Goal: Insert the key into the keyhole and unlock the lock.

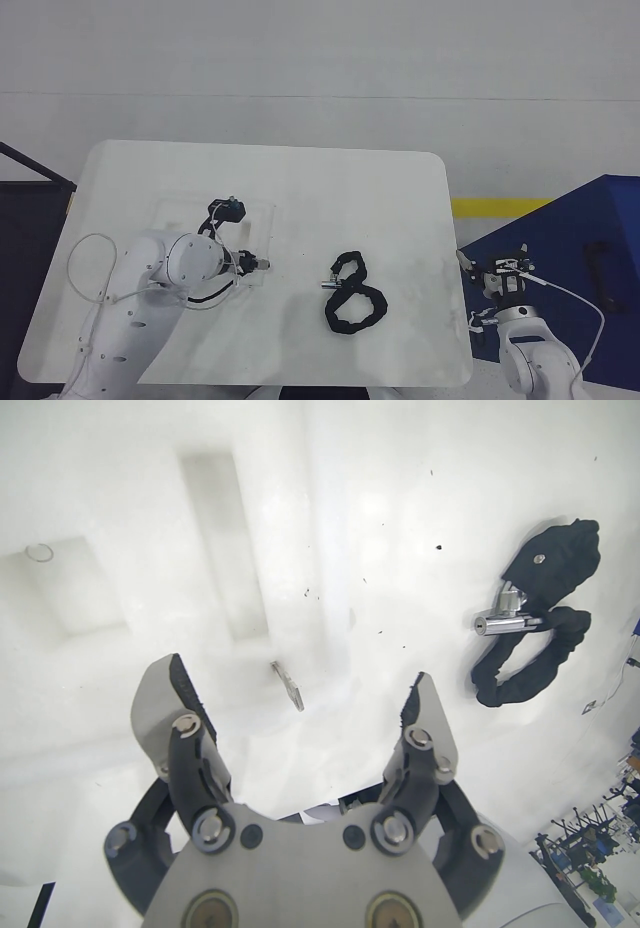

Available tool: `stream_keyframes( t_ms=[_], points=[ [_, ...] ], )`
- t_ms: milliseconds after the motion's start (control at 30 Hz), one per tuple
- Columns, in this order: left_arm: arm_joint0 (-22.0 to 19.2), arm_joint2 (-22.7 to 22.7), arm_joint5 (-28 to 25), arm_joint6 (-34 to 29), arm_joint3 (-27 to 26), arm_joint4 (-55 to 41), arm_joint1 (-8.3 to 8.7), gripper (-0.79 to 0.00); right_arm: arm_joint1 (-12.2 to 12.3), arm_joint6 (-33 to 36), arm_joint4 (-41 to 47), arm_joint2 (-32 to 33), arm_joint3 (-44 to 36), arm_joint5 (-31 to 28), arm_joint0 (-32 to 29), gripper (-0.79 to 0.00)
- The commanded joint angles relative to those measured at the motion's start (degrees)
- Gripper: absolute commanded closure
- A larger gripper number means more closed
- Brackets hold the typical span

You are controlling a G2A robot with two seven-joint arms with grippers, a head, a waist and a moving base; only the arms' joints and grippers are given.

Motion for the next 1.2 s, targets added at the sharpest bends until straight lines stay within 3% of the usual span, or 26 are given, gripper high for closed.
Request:
stream_keyframes(
  t_ms=[0,33,267,333,633,967,1167],
  points=[
    [-0.11,0.29,0.0,0.0,0.66,-0.09,0.03,-0.431,0.0,0.0,0.0,0.0,0.0,0.0,0.0,-0.785],
    [-0.23,0.27,0.0,0.0,0.88,-0.11,0.05,-0.453,0.0,0.0,0.0,0.0,0.0,0.0,0.0,-0.785],
    [-0.64,0.18,0.0,0.0,2.13,-1.08,0.22,-0.409,0.0,0.0,0.0,0.0,0.0,0.0,0.0,-0.785],
    [-0.66,0.04,0.0,0.0,2.34,-1.34,0.31,-0.351,0.0,0.0,0.0,0.0,0.0,0.0,0.0,-0.785],
    [0.05,-1.54,0.0,0.0,1.91,-2.7,1.07,-0.249,0.0,0.0,0.0,0.0,0.0,0.0,0.0,-0.785],
    [0.07,-1.71,0.0,0.0,1.82,-3.62,1.75,-0.243,0.0,0.0,0.0,0.0,0.0,0.0,0.0,-0.785],
    [-0.88,-0.15,0.0,0.0,2.2,-3.72,1.75,-0.197,0.0,0.0,0.0,0.0,0.0,0.0,0.0,-0.785]
  ],
)
